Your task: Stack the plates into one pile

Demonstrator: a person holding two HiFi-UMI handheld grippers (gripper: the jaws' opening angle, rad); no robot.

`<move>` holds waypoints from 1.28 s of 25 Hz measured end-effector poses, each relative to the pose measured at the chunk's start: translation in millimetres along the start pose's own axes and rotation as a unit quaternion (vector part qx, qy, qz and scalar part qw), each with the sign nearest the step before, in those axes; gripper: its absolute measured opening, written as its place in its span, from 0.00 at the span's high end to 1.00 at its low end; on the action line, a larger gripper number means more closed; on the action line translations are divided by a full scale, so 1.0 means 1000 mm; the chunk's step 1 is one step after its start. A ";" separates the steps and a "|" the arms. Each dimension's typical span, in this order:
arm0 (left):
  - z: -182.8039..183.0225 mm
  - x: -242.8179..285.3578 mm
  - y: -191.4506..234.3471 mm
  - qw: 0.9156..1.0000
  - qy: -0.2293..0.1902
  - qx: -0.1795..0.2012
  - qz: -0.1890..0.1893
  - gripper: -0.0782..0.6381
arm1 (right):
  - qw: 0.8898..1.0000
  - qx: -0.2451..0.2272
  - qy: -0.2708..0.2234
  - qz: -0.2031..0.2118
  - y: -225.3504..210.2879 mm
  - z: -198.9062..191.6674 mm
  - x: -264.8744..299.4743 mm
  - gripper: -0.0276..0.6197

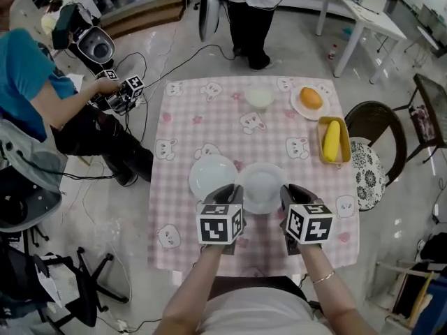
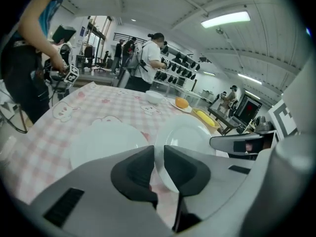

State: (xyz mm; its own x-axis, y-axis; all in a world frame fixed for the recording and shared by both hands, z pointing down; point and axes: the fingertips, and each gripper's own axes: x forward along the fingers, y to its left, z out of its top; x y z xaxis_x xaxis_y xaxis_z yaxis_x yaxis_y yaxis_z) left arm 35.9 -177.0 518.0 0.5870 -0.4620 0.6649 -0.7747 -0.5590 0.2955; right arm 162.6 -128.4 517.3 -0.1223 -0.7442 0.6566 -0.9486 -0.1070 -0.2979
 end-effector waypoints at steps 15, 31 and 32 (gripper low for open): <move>0.003 -0.061 0.107 0.990 -0.044 -0.076 0.112 0.78 | 0.991 -0.077 0.025 0.109 0.112 0.017 0.061 0.86; 0.006 -0.048 0.163 0.994 -0.016 -0.070 0.085 0.78 | 0.994 -0.070 0.051 0.072 0.142 0.006 0.105 0.86; 0.006 -0.045 0.164 0.994 -0.013 -0.068 0.081 0.78 | 0.994 -0.070 0.051 0.067 0.141 0.005 0.107 0.86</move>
State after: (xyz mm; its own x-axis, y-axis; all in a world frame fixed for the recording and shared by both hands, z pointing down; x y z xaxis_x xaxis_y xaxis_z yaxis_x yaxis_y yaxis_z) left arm -116.7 -252.0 532.5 0.4561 -0.5573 0.6938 -0.8834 -0.3776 0.2774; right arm 17.3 -226.1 542.0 -0.2724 -0.6735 0.6872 -0.9524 0.0869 -0.2922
